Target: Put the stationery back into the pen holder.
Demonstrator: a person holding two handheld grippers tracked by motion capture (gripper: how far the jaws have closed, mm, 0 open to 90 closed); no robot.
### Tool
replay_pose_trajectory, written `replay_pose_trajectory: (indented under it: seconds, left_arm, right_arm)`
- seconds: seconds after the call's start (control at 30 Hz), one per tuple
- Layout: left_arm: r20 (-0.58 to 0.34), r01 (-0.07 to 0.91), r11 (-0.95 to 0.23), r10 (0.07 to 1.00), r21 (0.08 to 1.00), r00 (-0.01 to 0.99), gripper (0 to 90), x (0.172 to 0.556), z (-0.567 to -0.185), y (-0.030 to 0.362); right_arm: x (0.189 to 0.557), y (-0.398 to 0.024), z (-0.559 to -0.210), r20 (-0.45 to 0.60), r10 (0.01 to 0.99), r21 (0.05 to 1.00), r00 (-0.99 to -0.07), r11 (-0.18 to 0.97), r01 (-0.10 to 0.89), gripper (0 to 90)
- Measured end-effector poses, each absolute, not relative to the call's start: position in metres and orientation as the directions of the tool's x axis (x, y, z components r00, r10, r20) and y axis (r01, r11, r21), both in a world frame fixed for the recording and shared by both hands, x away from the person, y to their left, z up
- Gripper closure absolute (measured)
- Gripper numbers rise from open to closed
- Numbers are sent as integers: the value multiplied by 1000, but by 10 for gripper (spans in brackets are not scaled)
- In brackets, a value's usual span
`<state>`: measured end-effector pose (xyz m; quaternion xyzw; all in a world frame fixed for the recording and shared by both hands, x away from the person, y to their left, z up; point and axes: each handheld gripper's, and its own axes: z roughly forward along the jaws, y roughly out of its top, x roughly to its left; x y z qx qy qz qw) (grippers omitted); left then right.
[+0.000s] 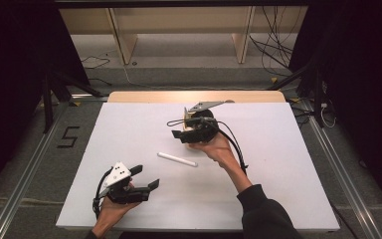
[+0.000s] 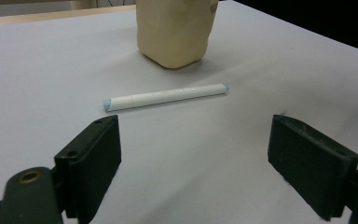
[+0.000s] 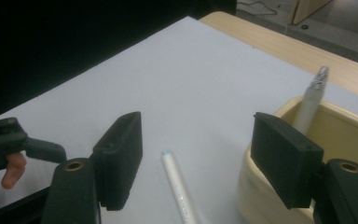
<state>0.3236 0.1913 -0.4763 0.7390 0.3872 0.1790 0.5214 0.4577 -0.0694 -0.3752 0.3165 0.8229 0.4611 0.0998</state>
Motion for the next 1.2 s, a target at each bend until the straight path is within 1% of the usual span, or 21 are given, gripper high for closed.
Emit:
replay_pose_trajectory:
  seconds: [0.5, 0.9, 1.2]
  left_arm:
    - [-140, 385, -154, 759, 910, 636, 166, 324, -476, 191]
    - [-141, 387, -155, 758, 909, 636, 165, 323, -476, 191]
    - [-140, 389, -159, 759, 907, 637, 165, 323, -476, 191]
  right_arm:
    - [453, -55, -398, 111, 557, 765, -823, 480, 428, 359]
    - [453, -55, -421, 119, 556, 715, -822, 526, 460, 363]
    - [454, -54, -437, 108, 550, 675, -828, 571, 467, 390]
